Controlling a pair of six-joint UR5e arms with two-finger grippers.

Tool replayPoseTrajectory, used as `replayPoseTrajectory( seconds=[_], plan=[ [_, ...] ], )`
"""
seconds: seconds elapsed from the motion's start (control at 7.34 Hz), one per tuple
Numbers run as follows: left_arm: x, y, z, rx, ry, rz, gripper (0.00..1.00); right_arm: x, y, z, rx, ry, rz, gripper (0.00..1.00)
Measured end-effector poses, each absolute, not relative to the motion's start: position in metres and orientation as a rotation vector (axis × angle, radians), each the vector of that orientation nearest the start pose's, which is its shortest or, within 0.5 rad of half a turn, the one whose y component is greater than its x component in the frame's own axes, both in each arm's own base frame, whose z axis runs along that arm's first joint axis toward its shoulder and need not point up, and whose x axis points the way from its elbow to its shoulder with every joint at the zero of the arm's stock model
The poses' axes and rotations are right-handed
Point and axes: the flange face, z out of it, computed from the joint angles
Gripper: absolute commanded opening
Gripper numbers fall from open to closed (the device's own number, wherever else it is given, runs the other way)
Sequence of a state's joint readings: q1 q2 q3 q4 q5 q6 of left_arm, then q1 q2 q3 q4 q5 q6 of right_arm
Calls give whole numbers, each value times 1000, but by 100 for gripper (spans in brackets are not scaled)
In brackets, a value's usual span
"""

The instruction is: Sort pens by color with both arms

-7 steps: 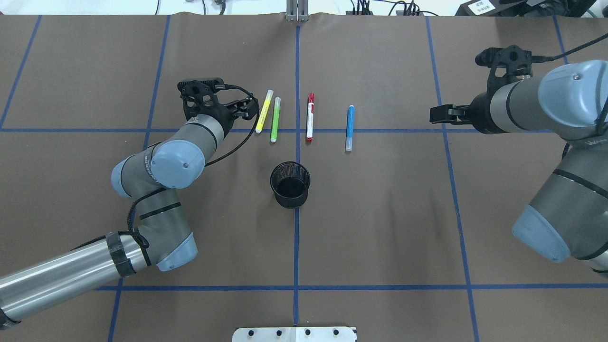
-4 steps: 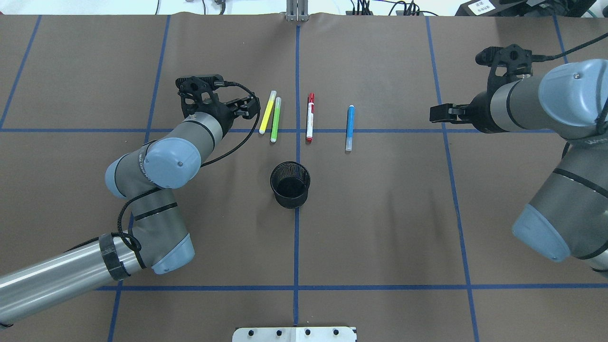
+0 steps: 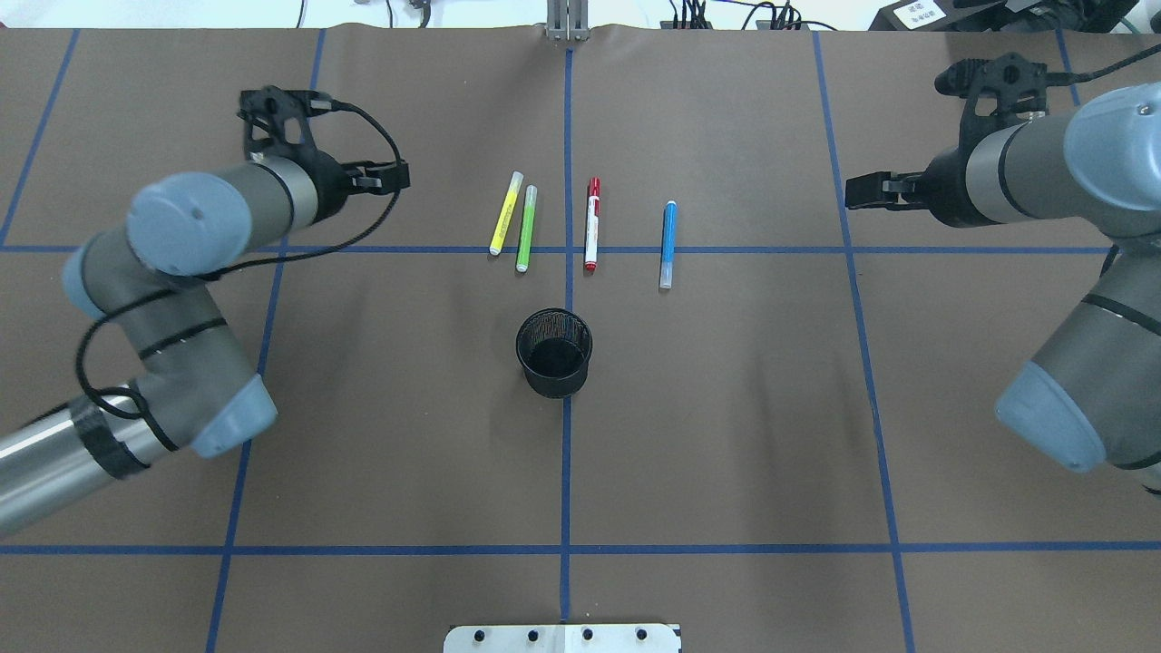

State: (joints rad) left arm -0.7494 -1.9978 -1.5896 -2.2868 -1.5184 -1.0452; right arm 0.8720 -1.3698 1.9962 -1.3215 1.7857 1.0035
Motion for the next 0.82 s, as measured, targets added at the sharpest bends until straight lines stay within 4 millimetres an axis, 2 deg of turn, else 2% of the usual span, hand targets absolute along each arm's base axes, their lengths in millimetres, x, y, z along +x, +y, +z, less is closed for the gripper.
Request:
replayPoseTrajectory(
  seconds=[0.27,0.41,0.54,0.82],
  plan=[
    [287,-583,348,579,842,-137,100,-225,-516,359,422,-750,122,99],
    [242,-588,365,513,796,-93,100,-198,-533,377,394,-750,80,99],
    [208,-587,385,449,748,-51,100,-173,-548,397,357,-760,51,99],
    [160,-574,434,302,707,29,100,-123,-571,445,267,-801,17,99]
  ],
)
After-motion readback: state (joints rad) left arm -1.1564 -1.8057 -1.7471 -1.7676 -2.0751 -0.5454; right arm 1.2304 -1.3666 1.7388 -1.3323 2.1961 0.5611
